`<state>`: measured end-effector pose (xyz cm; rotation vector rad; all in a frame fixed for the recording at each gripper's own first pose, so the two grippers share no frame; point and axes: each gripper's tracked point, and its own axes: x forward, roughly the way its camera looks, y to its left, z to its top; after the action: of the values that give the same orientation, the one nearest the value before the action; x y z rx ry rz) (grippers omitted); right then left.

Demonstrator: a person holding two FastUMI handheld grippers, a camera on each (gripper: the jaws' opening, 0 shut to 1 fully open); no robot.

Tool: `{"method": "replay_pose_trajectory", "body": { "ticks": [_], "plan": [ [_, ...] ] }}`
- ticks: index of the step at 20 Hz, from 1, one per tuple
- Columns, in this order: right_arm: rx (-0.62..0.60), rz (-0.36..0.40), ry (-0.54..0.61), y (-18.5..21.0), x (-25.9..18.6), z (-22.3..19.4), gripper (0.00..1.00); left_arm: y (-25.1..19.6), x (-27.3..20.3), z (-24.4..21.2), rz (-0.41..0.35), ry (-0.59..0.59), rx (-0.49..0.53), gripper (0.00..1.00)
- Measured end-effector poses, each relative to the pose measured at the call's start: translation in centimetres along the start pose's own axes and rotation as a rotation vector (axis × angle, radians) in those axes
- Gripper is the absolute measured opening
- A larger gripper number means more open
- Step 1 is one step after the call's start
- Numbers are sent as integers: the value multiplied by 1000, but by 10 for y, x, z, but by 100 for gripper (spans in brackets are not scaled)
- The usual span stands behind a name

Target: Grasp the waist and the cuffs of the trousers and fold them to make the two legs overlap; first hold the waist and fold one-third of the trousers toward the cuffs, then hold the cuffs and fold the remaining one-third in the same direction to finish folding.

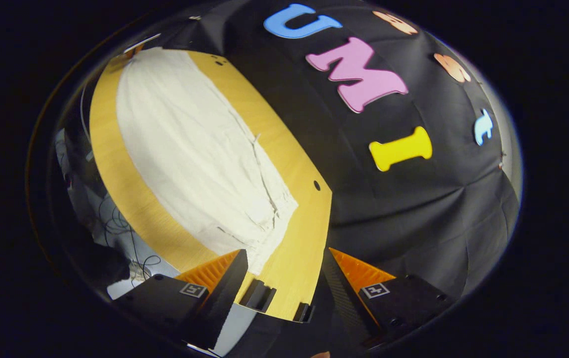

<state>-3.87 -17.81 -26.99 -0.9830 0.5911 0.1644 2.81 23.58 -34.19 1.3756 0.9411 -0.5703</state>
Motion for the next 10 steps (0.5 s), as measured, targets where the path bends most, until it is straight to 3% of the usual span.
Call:
{"method": "replay_pose_trajectory", "body": {
  "ticks": [3, 10],
  "plan": [
    [-124, 85, 12, 27, 23, -22, 96, -1, 2, 1, 8, 14, -15, 6],
    [-339, 204, 64, 57, 69, -65, 96, 2, 2, 1, 3, 21, -59, 6]
  ]
}}
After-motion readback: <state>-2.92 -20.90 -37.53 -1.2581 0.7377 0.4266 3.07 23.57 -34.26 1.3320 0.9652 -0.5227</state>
